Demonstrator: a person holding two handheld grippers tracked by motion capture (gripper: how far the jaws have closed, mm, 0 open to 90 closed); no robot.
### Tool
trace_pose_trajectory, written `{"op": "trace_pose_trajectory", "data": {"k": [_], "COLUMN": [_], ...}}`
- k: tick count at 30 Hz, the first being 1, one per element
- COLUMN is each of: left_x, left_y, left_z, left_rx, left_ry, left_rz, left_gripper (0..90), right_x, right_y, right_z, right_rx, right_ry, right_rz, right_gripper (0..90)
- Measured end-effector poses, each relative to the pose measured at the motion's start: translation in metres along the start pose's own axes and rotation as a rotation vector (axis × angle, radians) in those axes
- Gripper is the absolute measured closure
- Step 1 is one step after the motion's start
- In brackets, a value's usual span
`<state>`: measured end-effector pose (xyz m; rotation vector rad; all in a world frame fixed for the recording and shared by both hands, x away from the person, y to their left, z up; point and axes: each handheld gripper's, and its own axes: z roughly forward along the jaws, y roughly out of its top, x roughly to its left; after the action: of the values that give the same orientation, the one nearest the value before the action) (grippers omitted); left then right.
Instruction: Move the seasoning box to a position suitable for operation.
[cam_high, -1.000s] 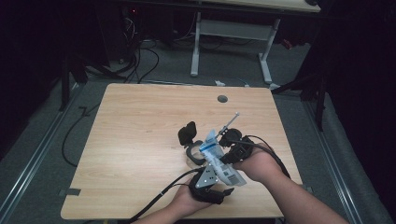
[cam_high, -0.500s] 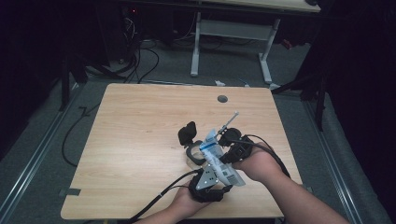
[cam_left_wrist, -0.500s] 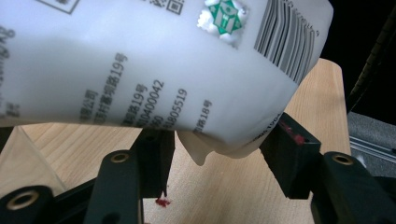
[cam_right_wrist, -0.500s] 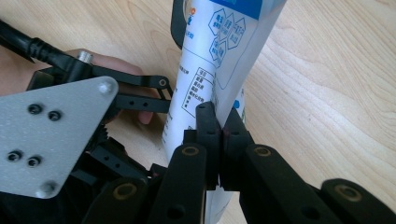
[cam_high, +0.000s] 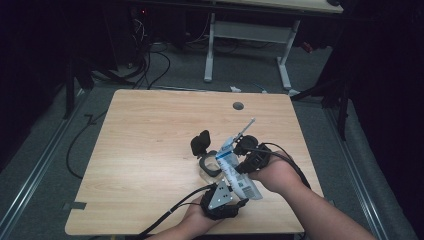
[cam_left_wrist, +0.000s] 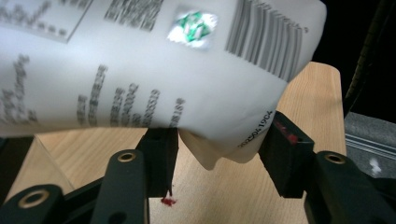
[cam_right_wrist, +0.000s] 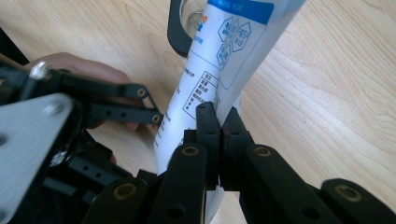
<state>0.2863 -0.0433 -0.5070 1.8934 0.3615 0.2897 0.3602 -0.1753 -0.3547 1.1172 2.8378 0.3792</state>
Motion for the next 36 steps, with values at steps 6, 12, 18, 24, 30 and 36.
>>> {"op": "trace_pose_trajectory", "data": {"k": [6, 12, 18, 24, 30, 36], "left_x": [0.001, 0.003, 0.005, 0.007, 0.007, 0.006], "left_y": [0.001, 0.001, 0.001, 0.0, 0.0, 0.0], "left_z": [-0.003, -0.006, -0.009, -0.011, -0.011, -0.011], "left_rx": [-0.001, -0.006, -0.005, -0.001, 0.006, 0.008], "left_ry": [0.001, 0.014, 0.029, 0.042, 0.045, 0.041], "left_rz": [-0.012, -0.02, -0.033, -0.038, -0.038, -0.042], "left_gripper": [51.3, 51.4, 51.4, 51.9, 52.7, 53.3], "right_x": [0.003, 0.005, 0.007, 0.007, 0.006, 0.005], "right_y": [0.006, 0.01, 0.016, 0.021, 0.021, 0.019], "right_z": [0.002, 0.0, 0.001, 0.003, 0.005, 0.006], "right_rx": [0.004, 0.0, 0.0, 0.0, -0.004, 0.0], "right_ry": [-0.005, -0.008, -0.01, -0.006, -0.006, 0.004], "right_rz": [-0.018, -0.023, -0.039, -0.036, -0.005, 0.046], "right_gripper": [89.3, 89.3, 89.3, 89.1, 88.9, 87.8]}}
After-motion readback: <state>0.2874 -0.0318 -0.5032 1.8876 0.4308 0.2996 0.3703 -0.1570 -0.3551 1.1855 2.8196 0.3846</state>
